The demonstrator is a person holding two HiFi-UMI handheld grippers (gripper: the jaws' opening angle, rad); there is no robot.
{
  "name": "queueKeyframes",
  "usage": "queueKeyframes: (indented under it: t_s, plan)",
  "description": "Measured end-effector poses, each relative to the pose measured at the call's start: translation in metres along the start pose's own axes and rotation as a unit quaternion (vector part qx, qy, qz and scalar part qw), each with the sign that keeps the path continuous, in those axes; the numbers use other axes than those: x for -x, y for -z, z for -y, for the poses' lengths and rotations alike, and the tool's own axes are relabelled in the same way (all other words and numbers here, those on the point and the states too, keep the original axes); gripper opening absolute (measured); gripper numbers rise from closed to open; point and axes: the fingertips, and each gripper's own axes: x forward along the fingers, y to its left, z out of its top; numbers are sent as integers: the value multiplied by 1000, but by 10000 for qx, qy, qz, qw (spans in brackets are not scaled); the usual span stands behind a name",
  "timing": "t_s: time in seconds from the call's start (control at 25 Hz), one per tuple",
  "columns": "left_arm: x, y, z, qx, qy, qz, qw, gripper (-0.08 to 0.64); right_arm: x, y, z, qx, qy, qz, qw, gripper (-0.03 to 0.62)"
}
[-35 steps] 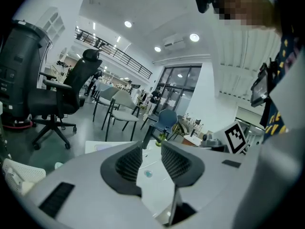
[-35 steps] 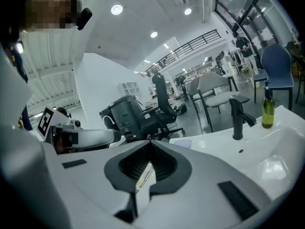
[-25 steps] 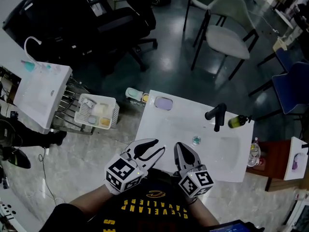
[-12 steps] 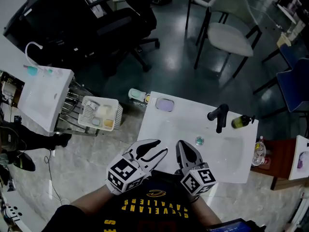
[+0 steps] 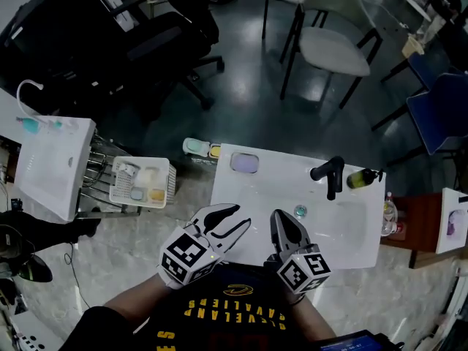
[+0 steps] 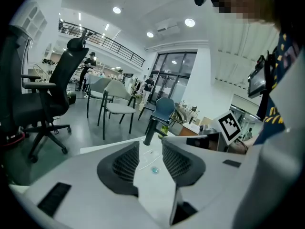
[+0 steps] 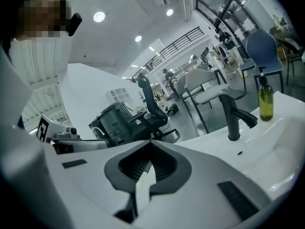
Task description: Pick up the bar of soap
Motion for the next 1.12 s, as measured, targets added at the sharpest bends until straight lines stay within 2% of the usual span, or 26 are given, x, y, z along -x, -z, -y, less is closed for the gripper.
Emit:
queueKeyframes:
  t_s: [0.4, 0.64, 0.88, 1.12]
  plan:
    - [-18, 5, -42, -545, 94, -375, 9978, 162, -14, 3, 5, -140, 349, -26, 9993, 11]
    - [-31, 20, -63, -822, 133, -774, 9935, 183, -18, 5, 8, -199, 449, -37, 9988, 11]
    - [-54, 33, -79, -1538, 173, -1289, 9795, 200, -18, 6, 17, -275, 520, -31, 9983, 11]
    - [-78, 38, -96, -2292, 116, -1721, 9580, 210, -16, 6, 26, -387, 569, -18, 9976, 11]
